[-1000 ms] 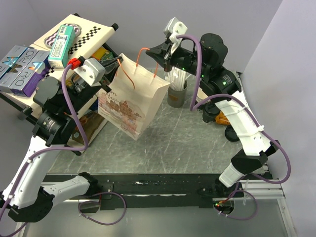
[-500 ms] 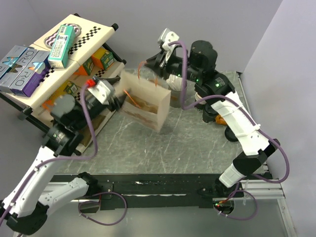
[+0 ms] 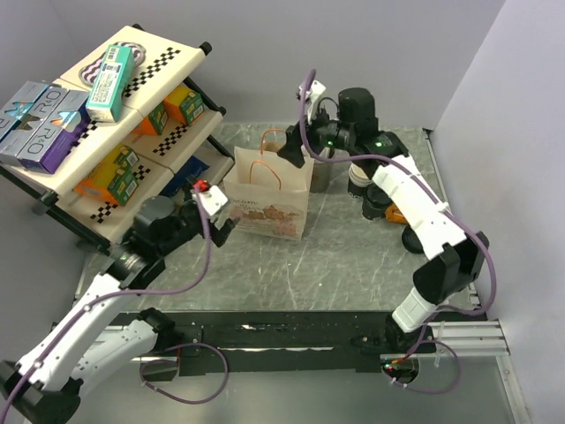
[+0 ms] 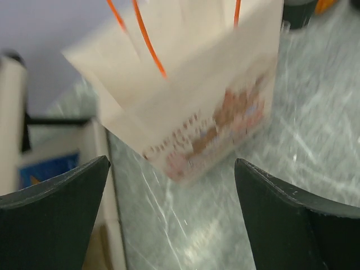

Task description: Pack the takeout coffee

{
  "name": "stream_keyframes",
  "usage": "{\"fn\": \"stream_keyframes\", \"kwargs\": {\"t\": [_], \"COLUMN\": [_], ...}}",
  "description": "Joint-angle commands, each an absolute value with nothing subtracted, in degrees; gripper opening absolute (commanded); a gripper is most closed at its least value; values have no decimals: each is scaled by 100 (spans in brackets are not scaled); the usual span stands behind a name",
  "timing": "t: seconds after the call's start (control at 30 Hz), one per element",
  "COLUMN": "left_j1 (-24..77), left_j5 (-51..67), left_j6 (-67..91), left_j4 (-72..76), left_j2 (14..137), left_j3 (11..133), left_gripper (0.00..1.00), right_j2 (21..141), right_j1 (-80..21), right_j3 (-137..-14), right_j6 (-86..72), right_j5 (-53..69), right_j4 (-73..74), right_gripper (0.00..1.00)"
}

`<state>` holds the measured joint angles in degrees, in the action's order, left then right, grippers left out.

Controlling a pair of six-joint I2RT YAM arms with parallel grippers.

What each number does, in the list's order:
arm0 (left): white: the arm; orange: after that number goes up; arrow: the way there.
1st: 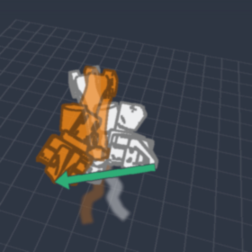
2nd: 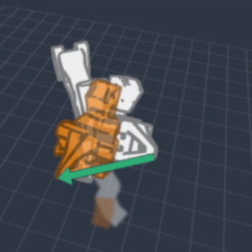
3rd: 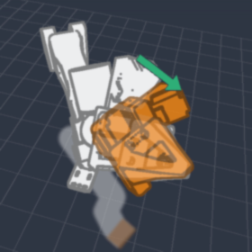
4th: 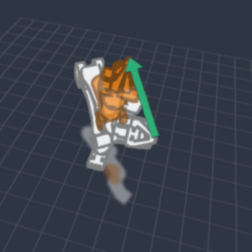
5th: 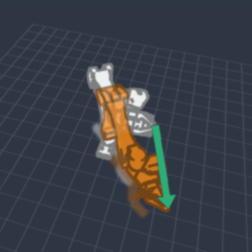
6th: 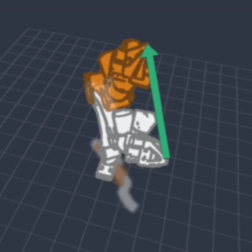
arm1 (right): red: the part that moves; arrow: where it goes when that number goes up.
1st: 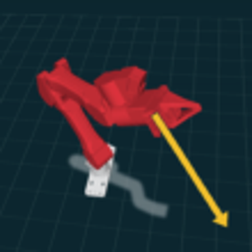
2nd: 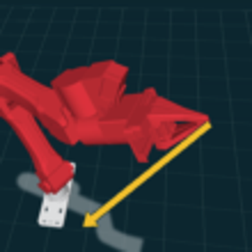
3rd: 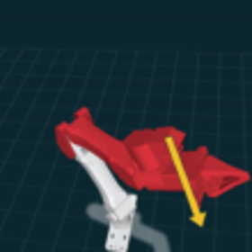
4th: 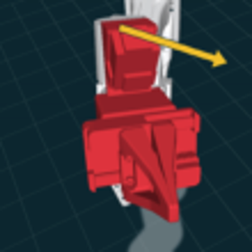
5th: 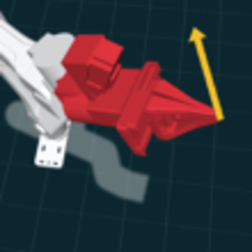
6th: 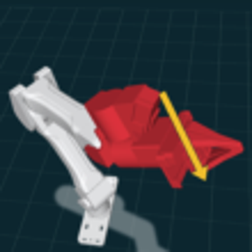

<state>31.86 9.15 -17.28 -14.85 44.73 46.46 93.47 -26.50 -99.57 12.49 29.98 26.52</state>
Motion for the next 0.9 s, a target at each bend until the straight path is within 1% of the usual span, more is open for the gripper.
{"fn": "stream_keyframes", "kwargs": {"t": [0.0, 0.1, 0.17, 0.27, 0.3, 0.37, 0.43, 0.47, 0.5, 0.53, 0.57, 0.6, 0.63, 0.67, 0.7, 0.73, 0.87], "left_j1": [3199, 3199, 3182, 2972, 2901, 2795, 2708, 2672, 2628, 2471, 2374, 2295, 2163, 2110, 2040, 2004, 1881], "left_j5": [1345, 1301, 1056, 1010, 1237, 1467, 1468, 1355, 1301, 1292, 1292, 1214, 1135, 1082, 985, 967, 1002], "left_j6": [-1916, -1750, -1504, -1266, -1274, -1327, -1248, -1205, -1047, -985, -941, -923, -940, -984, -1037, -1037, -844], "left_j4": [-1117, -705, -572, -719, -843, -1097, -1081, -907, -827, -783, -817, -852, -879, -879, -801, -730, -466], "left_j2": [4210, 4096, 4288, 4929, 5261, 5536, 5783, 5835, 5879, 5897, 5932, 5959, 5985, 5994, 6003, 6020, 6073], "left_j3": [5211, 5273, 5457, 6080, 6474, 6932, 7101, 7162, 7180, 7233, 7399, 7505, 7689, 7769, 7813, 7909, 8051], "left_gripper": [99, 99, 99, 99, 99, 99, 99, 99, 99, 99, 99, 99, 99, 99, 99, 99, 100], "right_j2": [8666, 8736, 8920, 9271, 9377, 9719, 10080, 10159, 10256, 10274, 10257, 10152, 10056, 9933, 9601, 9398, 8282], "right_j1": [-2733, -2690, -2620, -2593, -2575, -2575, -2566, -2558, -2566, -2566, -2575, -2601, -2645, -2724, -2899, -3005, -3664], "right_j3": [-10415, -10398, -10397, -10424, -10528, -10835, -11117, -11310, -11372, -11434, -11504, -11540, -11488, -11383, -11190, -10684, -9494], "right_j6": [1520, 1696, 1793, 1767, 1758, 1793, 1872, 1924, 2047, 2109, 2144, 2275, 2363, 2556, 2645, 2724, 3477], "right_j5": [3454, 3533, 3656, 3657, 3587, 3534, 3629, 3708, 3987, 4147, 4296, 4637, 4719, 4737, 4746, 4763, 4589], "right_j4": [2504, 2540, 2453, 2094, 2014, 1925, 2012, 2100, 2144, 2197, 2371, 2486, 2627, 2776, 2795, 2786, 3022], "right_gripper": [100, 100, 100, 100, 100, 100, 95, 90, 74, 63, 51, 24, 12, 4, 0, 0, 0]}}
